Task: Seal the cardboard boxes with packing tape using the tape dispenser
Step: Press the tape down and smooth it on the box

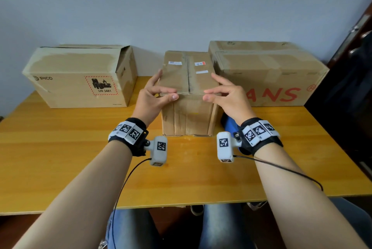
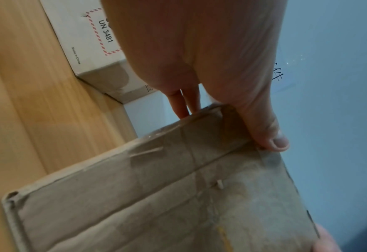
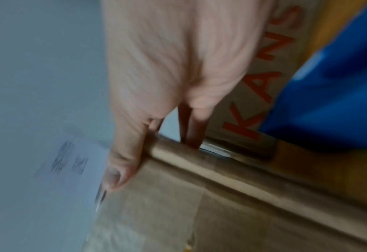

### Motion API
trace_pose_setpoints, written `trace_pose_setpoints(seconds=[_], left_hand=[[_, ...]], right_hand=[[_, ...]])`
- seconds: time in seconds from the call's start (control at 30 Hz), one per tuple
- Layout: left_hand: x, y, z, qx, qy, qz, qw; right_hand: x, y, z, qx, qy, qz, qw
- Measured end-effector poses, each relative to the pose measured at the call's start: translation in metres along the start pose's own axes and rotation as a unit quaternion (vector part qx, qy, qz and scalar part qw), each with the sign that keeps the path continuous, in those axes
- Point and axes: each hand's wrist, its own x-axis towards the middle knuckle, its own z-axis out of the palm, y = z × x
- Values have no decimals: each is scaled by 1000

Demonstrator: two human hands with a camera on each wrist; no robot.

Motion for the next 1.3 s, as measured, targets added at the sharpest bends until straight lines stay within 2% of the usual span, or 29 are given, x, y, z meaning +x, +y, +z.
trace_pose_setpoints(seconds=[0.27,0.43,0.67,0.73,0.83,0.9,1.1,1.3], left_hand=[[-2,-6,-3,-24,-2,13,1000],[-1,-6,-7,-20,-39,1,999],[-2,-7,-8,0,-36,-19,999],[-2,-5,-7,3,6,-45,999],[-8,2,-4,-21,136,-81,987],[-12,3,-3,0,188,-80,979],[-25,-2,3,11,246,-58,968],[-33,-5,6,29,232,-75,969]], right_hand=[[-7,15,-8,180,-7,5,984],[-5,21,-16,172,-34,15,984],[-15,11,-10,152,-13,40,988],[-15,8,-13,125,-17,38,991],[-10,-2,-18,68,-31,32,997],[-6,-6,-20,48,-45,33,997],[-8,-6,-19,46,-40,40,997],[-10,-6,-17,49,-29,38,998]])
